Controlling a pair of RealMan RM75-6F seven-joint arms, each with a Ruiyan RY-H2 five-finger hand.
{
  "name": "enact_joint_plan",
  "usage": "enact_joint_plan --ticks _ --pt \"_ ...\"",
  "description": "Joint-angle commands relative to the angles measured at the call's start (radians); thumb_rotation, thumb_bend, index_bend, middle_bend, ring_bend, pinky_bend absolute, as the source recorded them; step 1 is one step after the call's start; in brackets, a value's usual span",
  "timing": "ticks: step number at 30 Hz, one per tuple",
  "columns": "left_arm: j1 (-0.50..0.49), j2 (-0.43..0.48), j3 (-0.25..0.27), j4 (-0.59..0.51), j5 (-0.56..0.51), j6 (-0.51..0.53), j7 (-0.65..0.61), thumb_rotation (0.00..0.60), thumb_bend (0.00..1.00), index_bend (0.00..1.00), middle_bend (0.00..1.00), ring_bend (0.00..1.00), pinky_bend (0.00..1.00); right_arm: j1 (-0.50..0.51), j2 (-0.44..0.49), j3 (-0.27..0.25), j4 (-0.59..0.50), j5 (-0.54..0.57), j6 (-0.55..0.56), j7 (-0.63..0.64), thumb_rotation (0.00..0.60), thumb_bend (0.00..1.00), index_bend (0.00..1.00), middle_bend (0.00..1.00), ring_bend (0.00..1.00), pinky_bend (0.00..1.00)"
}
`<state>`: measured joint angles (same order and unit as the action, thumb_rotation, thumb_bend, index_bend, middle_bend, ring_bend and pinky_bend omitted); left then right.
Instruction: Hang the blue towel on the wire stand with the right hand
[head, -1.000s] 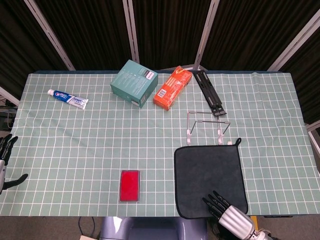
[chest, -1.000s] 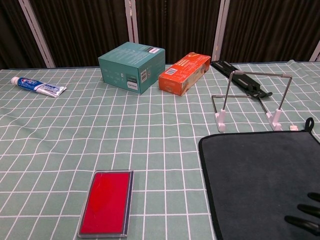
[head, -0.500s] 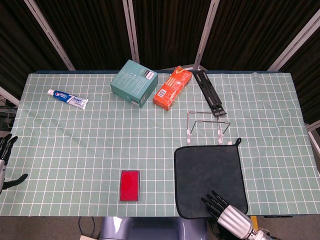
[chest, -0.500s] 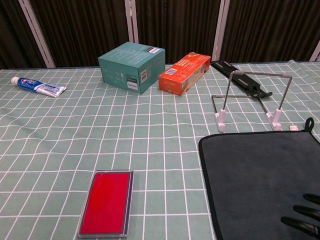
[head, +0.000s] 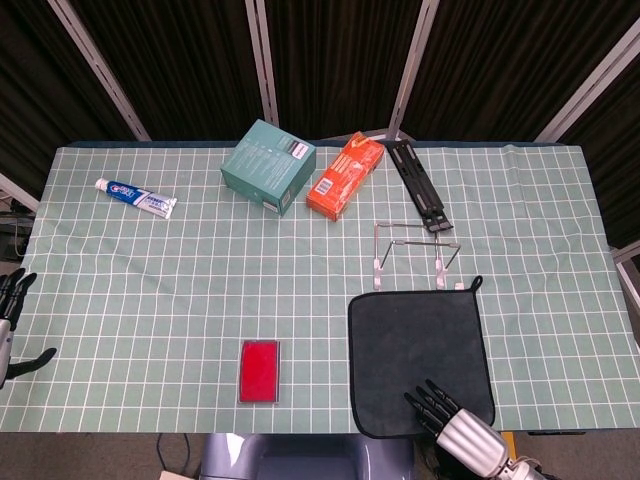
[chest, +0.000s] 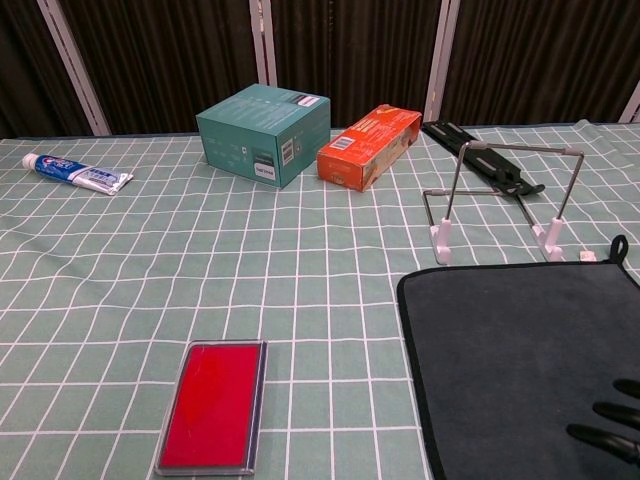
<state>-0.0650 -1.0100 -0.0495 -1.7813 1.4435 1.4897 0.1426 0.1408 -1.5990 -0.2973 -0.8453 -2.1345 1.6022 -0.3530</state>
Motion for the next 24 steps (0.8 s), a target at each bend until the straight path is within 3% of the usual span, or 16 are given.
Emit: enact_joint_plan --ticks 1,12,24 --pt "0.0 0.0 0.0 0.0 0.0 0.0 0.0 0.6 0.0 0.0 0.0 0.0 0.0 -0.001 0.001 0.0 -0.002 0.002 0.007 0.002 0.6 0.29 0.27 0.0 0.0 0.0" --pt "0.0 0.001 0.002 -0.002 0.004 0.001 -0.002 0.6 0.0 0.0 0.0 0.0 0.0 0.001 0.01 0.012 -0.025 0.027 0.031 0.032 0.6 0.32 0.27 0.0 0.0 0.0" --pt "0.0 0.002 0.002 -0.001 0.003 0.0 -0.004 0.6 0.0 0.0 0.0 0.0 0.0 0.006 0.019 0.009 -0.051 0.045 0.008 0.051 0.6 0.43 0.44 0.0 0.0 0.03"
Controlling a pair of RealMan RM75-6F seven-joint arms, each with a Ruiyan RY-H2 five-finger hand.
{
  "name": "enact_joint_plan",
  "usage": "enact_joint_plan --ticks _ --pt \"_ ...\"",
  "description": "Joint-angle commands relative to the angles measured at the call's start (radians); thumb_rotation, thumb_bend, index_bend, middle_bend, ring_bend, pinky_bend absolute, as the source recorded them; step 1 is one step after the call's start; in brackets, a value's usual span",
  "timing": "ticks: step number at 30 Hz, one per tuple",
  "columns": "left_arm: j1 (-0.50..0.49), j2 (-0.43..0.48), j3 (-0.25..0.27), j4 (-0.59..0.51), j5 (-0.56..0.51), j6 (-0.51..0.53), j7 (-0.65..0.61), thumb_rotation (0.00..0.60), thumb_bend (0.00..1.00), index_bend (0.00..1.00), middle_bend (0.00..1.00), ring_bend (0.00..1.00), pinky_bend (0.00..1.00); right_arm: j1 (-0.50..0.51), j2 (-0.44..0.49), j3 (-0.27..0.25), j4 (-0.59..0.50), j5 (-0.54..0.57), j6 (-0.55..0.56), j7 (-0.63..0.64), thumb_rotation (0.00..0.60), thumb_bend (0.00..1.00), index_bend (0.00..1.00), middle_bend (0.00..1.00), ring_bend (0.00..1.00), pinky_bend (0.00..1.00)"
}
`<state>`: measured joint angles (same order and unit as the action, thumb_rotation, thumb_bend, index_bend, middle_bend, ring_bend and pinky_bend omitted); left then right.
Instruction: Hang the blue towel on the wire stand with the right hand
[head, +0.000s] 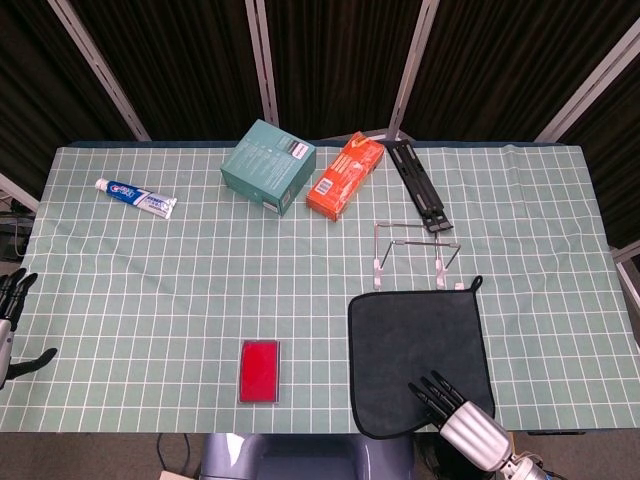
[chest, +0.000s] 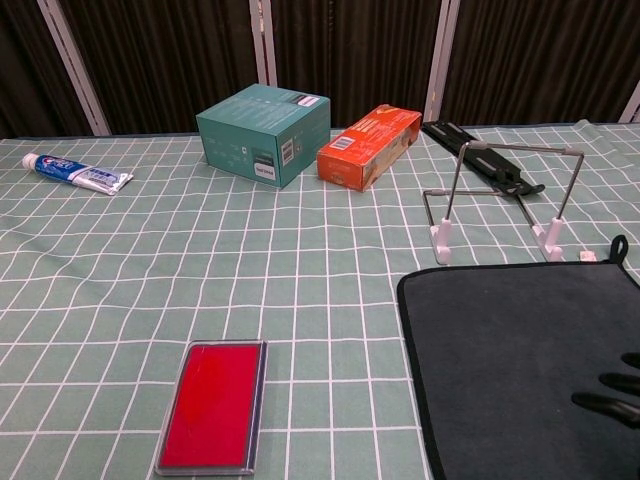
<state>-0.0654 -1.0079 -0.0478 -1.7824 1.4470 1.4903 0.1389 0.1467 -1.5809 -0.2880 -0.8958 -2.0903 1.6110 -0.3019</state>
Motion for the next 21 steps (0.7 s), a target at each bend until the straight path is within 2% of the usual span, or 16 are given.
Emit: enact_joint_plan --ticks 1,6,13,17,21 --pt "0.0 0.0 0.0 0.0 0.0 0.0 -0.001 0.6 0.0 0.0 0.0 0.0 0.0 0.0 0.001 0.0 -0.002 0.001 0.0 0.0 0.6 0.43 0.45 0.0 0.0 0.03" --pt "0.0 0.001 0.001 0.0 0.001 0.0 -0.001 0.6 0.0 0.0 0.0 0.0 0.0 0.001 0.001 0.002 -0.007 0.005 0.005 0.011 0.6 0.43 0.55 0.0 0.0 0.06" --pt "0.0 0.001 0.001 -0.001 0.0 -0.001 -0.002 0.6 0.0 0.0 0.0 0.0 0.0 0.016 0.006 0.023 -0.053 0.033 -0.004 0.058 0.6 0.43 0.59 0.01 0.0 0.08" --pt "-0.002 0.001 -0.001 -0.001 -0.003 -0.005 -0.003 0.6 0.0 0.0 0.0 0.0 0.0 0.057 0.031 0.066 -0.143 0.077 -0.05 0.083 0.6 0.43 0.61 0.03 0.0 0.08" --pt "-0.003 0.003 -0.002 -0.001 -0.006 -0.005 -0.006 0.6 0.0 0.0 0.0 0.0 0.0 0.118 0.081 0.126 -0.277 0.133 -0.14 0.06 0.6 0.43 0.61 0.03 0.0 0.08"
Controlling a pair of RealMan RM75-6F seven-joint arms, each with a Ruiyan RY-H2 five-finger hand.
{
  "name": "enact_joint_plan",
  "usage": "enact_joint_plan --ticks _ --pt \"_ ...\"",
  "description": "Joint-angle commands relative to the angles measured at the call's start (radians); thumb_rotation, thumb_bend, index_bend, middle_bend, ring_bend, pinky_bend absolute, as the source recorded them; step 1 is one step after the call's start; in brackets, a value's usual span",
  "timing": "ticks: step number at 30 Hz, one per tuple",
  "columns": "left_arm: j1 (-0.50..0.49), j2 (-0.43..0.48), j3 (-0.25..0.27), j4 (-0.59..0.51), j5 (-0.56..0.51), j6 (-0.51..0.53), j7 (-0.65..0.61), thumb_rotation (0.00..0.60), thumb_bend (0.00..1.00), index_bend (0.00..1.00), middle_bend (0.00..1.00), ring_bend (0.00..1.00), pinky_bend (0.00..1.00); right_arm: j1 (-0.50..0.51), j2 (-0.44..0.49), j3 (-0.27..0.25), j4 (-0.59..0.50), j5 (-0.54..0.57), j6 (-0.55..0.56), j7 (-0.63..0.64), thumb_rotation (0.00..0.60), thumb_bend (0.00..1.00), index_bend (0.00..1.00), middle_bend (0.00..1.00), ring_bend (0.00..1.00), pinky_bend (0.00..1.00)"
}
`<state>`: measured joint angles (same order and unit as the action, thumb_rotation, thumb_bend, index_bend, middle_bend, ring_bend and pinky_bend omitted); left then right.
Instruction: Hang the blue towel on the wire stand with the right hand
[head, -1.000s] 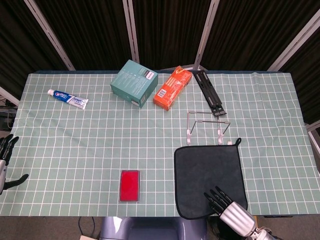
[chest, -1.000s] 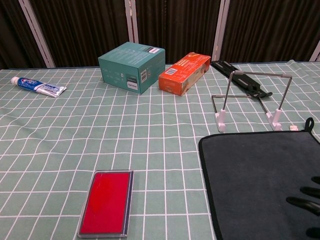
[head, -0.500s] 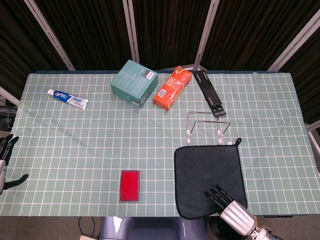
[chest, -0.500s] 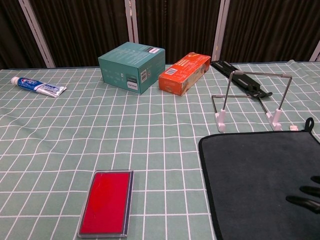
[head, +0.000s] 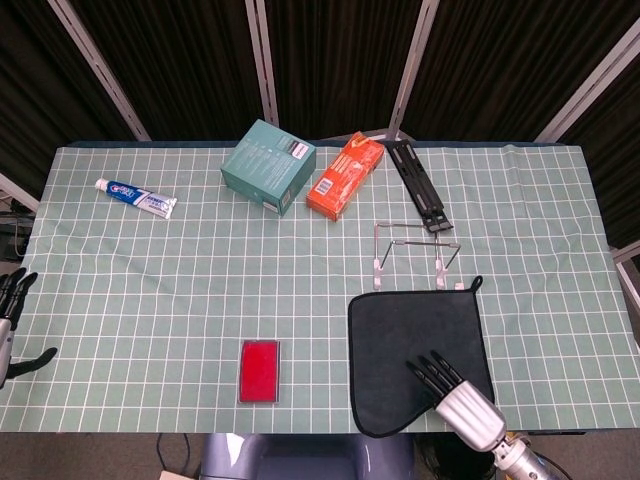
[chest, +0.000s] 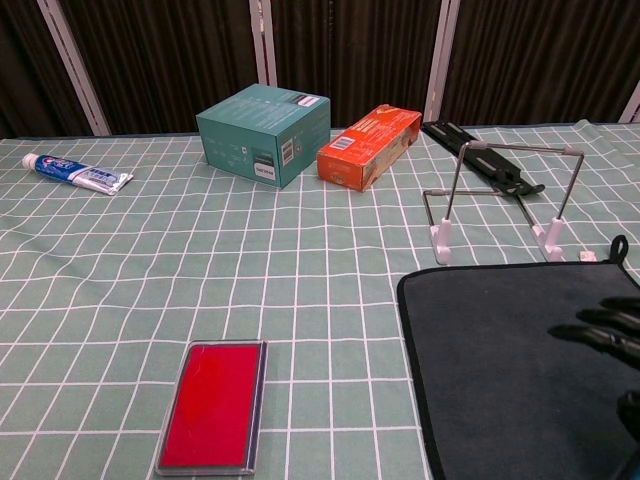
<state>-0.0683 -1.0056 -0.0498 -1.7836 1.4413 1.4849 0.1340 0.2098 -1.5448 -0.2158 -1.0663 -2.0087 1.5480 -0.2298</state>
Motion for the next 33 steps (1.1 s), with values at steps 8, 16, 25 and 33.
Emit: enact_joint_plan --ticks 8,16,25,33 --pt "-0.001 0.005 -0.008 0.006 -0.022 -0.006 -0.016 0.6 0.0 0.0 0.0 0.0 0.0 0.175 0.128 0.193 -0.3 0.178 -0.266 -0.144 0.6 0.43 0.61 0.03 0.0 0.09" --pt "-0.013 0.0 -0.019 0.021 -0.06 -0.035 -0.018 0.6 0.0 0.0 0.0 0.0 0.0 0.25 0.138 0.278 -0.334 0.305 -0.411 -0.231 0.6 0.43 0.62 0.03 0.0 0.09" --pt "-0.031 -0.013 -0.032 0.038 -0.114 -0.073 0.002 0.6 0.0 0.0 0.0 0.0 0.0 0.302 0.1 0.325 -0.279 0.426 -0.51 -0.261 0.6 0.43 0.62 0.03 0.0 0.09" --pt "-0.041 -0.025 -0.035 0.047 -0.138 -0.09 0.023 0.6 0.0 0.0 0.0 0.0 0.0 0.321 0.07 0.315 -0.202 0.452 -0.523 -0.221 0.6 0.43 0.62 0.03 0.0 0.1"
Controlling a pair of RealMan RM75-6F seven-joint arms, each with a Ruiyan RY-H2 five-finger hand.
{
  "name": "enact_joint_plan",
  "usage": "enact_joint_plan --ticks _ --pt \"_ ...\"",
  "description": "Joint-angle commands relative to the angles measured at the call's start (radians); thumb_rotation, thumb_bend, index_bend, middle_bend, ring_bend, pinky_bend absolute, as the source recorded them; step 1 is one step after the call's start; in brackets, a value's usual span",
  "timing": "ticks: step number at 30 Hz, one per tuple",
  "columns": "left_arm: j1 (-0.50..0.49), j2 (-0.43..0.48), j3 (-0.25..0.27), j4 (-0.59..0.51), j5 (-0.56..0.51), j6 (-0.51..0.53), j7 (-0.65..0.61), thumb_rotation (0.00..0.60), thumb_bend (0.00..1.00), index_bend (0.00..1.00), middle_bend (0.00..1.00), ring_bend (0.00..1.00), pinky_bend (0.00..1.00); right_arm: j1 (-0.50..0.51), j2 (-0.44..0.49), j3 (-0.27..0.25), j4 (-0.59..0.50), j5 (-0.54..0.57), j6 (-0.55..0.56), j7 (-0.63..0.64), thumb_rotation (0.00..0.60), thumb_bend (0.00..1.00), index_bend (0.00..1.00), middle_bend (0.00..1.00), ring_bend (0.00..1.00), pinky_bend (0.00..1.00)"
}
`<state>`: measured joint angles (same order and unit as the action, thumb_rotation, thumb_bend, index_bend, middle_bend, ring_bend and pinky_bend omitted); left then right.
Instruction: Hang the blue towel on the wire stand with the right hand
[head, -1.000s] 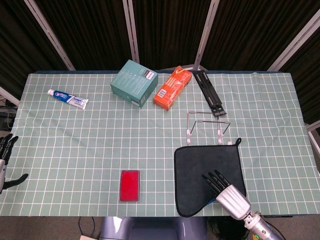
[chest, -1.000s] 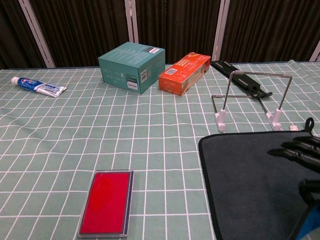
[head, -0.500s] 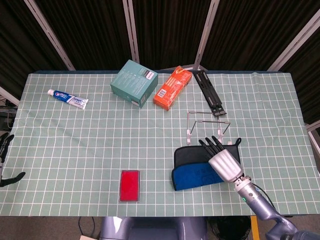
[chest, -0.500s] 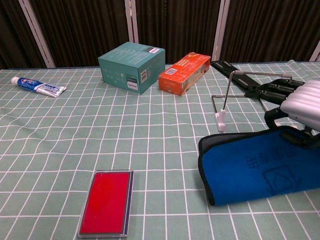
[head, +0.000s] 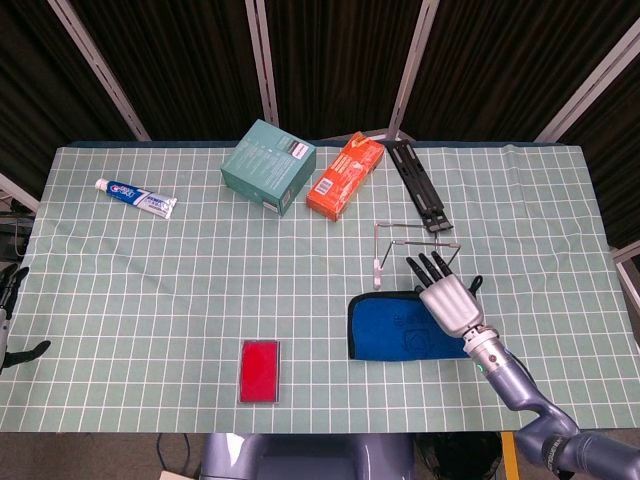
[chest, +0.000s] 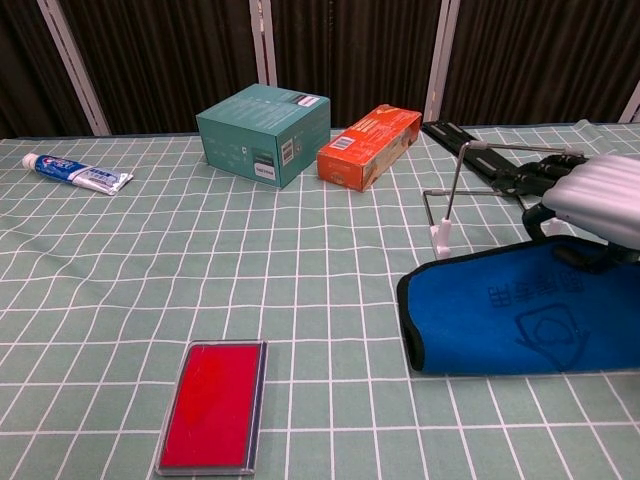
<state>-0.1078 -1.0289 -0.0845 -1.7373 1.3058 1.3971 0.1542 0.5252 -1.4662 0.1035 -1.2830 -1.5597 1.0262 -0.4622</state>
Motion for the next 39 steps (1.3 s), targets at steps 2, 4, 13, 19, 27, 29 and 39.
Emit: enact_joint_plan --ticks 2,4,13,19,27,29,39 --pt "-0.003 -0.004 0.0 0.002 -0.005 -0.004 0.009 0.6 0.0 0.0 0.0 0.0 0.0 0.01 -0.014 -0.007 0.028 0.006 -0.002 0.016 0.6 0.43 0.62 0.03 0.0 0.1" --pt "-0.004 -0.006 0.0 0.002 -0.006 -0.004 0.013 0.6 0.0 0.0 0.0 0.0 0.0 0.013 -0.018 -0.008 0.038 0.007 -0.002 0.021 0.6 0.43 0.62 0.03 0.0 0.1" --pt "-0.004 -0.008 0.003 -0.001 -0.004 0.001 0.02 0.6 0.0 0.0 0.0 0.0 0.0 0.028 -0.03 -0.024 0.07 0.008 0.003 0.014 0.6 0.43 0.62 0.03 0.0 0.11" --pt "-0.004 -0.007 0.005 0.0 -0.002 0.0 0.017 0.6 0.0 0.0 0.0 0.0 0.0 0.033 -0.038 -0.031 0.094 0.009 0.015 -0.002 0.6 0.27 0.42 0.03 0.0 0.11" --pt "-0.004 -0.007 0.006 0.0 0.001 0.002 0.016 0.6 0.0 0.0 0.0 0.0 0.0 0.018 -0.051 -0.018 0.088 0.032 0.063 -0.016 0.6 0.0 0.09 0.0 0.0 0.07" --pt "-0.004 -0.007 0.007 -0.001 0.001 0.003 0.015 0.6 0.0 0.0 0.0 0.0 0.0 0.013 -0.045 -0.021 0.075 0.027 0.08 -0.008 0.6 0.0 0.09 0.0 0.0 0.05" --pt "-0.004 -0.003 0.008 -0.001 0.005 0.002 0.005 0.6 0.0 0.0 0.0 0.0 0.0 0.045 0.071 -0.069 -0.102 -0.084 0.089 0.089 0.6 0.0 0.09 0.0 0.0 0.0"
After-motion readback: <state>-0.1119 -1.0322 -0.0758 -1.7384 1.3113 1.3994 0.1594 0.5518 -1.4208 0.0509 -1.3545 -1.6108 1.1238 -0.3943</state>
